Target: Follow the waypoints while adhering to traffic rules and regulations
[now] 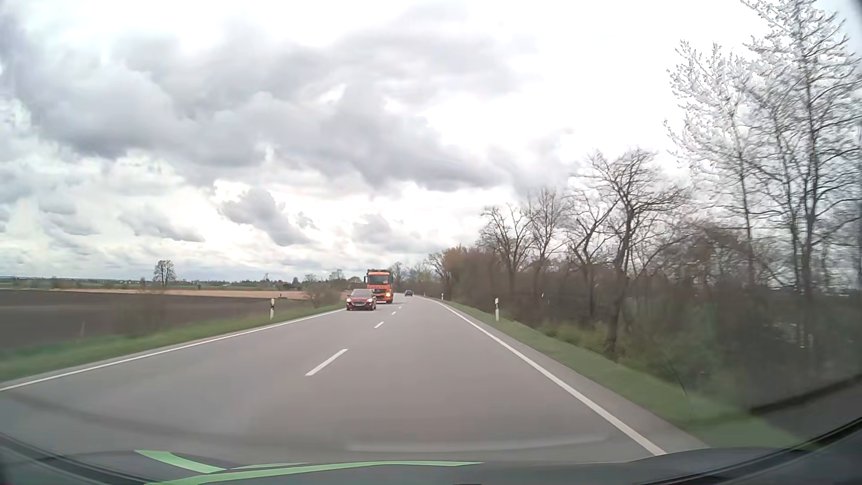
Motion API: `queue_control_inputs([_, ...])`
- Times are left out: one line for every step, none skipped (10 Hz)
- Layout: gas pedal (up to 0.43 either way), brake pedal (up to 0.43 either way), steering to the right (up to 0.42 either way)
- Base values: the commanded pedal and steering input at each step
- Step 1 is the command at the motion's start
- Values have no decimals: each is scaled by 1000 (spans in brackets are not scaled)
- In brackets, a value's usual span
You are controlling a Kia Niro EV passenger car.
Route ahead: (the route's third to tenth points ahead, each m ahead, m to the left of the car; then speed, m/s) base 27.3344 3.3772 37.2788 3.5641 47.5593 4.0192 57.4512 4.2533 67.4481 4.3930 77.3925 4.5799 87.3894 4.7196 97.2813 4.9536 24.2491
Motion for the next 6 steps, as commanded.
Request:
queue_control_inputs([248,0,-1])
queue_control_inputs([248,0,-1])
queue_control_inputs([248,0,-1])
queue_control_inputs([248,0,-1])
queue_control_inputs([248,0,-1])
queue_control_inputs([248,0,-1])
